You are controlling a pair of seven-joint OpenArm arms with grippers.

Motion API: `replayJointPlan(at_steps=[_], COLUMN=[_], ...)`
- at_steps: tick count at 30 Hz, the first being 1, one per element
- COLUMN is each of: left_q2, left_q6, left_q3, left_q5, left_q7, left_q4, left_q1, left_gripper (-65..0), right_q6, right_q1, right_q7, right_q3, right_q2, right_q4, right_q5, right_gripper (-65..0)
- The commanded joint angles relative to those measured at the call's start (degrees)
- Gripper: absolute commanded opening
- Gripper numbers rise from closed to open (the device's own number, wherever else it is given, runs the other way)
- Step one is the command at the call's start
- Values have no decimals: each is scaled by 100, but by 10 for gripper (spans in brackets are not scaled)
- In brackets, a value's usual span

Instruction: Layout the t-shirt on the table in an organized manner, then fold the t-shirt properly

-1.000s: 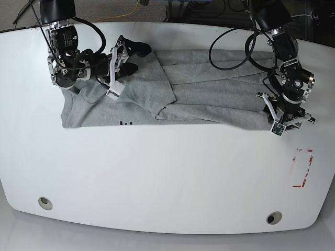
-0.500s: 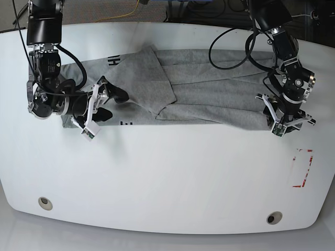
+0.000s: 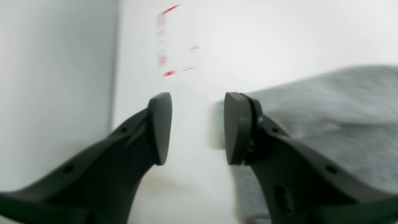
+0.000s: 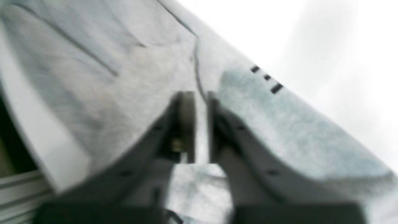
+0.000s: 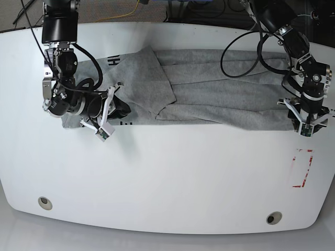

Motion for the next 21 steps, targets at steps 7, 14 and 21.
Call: replayJointPlan(at_steps=[7, 14, 21], left_q2=[-213, -230, -266], left_q6=[53, 53, 53], left_q3=[-114, -132, -132], left_q5=[-325, -325, -325], left_q7=[-116, -116, -116], left_q4=[-586, -1333, -2019], left_q1=[-176, -519, -879], left_gripper=[-393, -389, -224], right_q6=[36, 36, 36], right_q1=[-366, -550, -594], right_q7=[362, 520, 529], right_q3=[-2, -10, 16], right_q2=[-410, -489, -481], right_q4=[547, 539, 530], right_q5=[-1377, -1799, -1799], right_gripper=[-650, -650, -650])
